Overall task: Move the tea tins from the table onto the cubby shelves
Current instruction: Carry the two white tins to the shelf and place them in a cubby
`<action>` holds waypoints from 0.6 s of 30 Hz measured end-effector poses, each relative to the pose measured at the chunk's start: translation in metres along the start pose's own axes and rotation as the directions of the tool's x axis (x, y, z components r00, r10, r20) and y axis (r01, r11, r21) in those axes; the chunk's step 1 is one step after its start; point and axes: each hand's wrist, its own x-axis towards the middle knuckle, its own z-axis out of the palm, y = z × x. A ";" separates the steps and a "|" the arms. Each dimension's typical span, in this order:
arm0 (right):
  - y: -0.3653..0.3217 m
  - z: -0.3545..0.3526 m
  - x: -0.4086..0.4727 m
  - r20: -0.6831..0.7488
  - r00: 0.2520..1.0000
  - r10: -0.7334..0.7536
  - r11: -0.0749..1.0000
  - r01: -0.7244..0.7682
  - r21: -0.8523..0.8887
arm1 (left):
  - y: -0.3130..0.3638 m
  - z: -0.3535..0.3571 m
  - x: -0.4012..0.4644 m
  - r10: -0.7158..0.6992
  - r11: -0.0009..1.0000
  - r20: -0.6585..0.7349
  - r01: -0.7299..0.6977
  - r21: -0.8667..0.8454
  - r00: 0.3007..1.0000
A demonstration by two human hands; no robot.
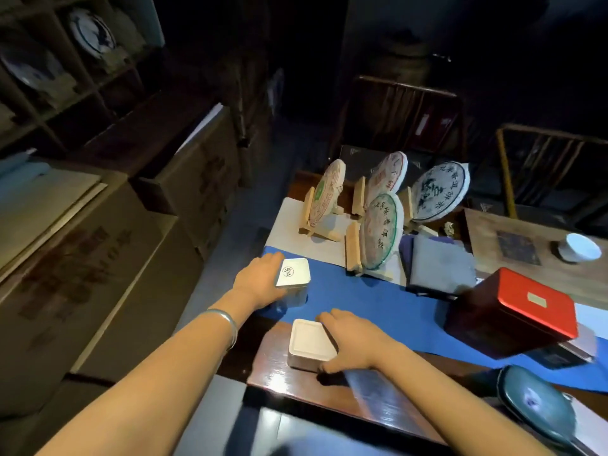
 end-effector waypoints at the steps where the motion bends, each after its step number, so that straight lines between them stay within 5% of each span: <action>1: 0.000 0.004 0.001 -0.005 1.000 -0.017 1.000 0.017 0.016 | 0.001 0.002 0.001 -0.014 1.000 -0.028 0.014 -0.027 1.000; 18: 0.021 -0.034 0.003 -0.062 0.989 -0.134 0.973 0.143 0.180 | -0.009 -0.022 -0.045 -0.143 0.985 -0.002 0.142 -0.102 0.990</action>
